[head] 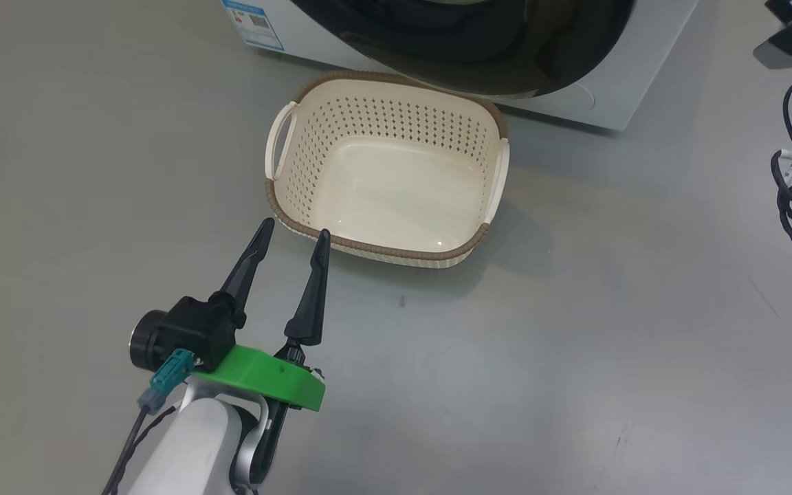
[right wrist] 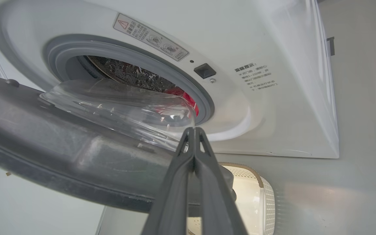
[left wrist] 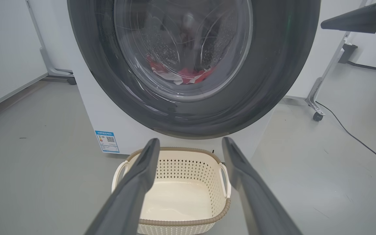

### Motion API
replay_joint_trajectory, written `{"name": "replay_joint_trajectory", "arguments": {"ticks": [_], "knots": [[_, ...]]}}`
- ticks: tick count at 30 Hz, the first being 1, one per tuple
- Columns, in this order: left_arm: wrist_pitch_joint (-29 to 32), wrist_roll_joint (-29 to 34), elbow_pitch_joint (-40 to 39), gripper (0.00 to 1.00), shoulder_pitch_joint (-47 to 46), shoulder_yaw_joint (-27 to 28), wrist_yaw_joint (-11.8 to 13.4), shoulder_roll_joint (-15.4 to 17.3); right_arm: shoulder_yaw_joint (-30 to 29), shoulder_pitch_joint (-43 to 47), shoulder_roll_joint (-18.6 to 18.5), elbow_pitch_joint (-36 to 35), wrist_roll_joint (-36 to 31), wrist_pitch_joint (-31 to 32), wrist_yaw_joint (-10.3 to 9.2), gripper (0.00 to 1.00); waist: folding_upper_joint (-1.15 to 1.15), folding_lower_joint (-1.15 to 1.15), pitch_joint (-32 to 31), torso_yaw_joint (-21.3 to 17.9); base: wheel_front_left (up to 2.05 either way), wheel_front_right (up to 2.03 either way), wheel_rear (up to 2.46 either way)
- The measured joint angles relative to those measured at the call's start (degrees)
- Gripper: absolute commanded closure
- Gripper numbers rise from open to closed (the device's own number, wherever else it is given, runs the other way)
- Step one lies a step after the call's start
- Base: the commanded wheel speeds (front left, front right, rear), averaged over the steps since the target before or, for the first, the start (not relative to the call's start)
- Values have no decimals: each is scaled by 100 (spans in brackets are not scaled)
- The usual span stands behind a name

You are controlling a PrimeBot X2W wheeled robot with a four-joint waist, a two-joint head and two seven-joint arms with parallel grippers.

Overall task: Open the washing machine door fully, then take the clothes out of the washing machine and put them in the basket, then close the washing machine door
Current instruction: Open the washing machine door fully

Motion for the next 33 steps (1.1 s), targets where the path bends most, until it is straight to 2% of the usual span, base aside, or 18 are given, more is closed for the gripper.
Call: {"name": "replay_joint_trajectory", "arguments": {"ticks": [7,11,19,33], "knots": [[0,112,64,0,109,121,1,4,542,610,-220,-509,-667,-835,-8,100,0,0,-313,-185,0,0,0],[0,159,97,0,170,174,1,7,831,1040,-225,-980,-732,-1310,-14,100,0,0,-521,-301,0,0,0],[0,224,135,0,461,424,5,11,813,2541,-193,-1203,-960,-2348,-15,100,0,0,-1023,-541,0,0,0],[0,296,100,0,877,626,9,20,1021,4264,-286,-1973,-1772,-3642,-44,100,0,0,-1610,-864,0,0,0]]}}
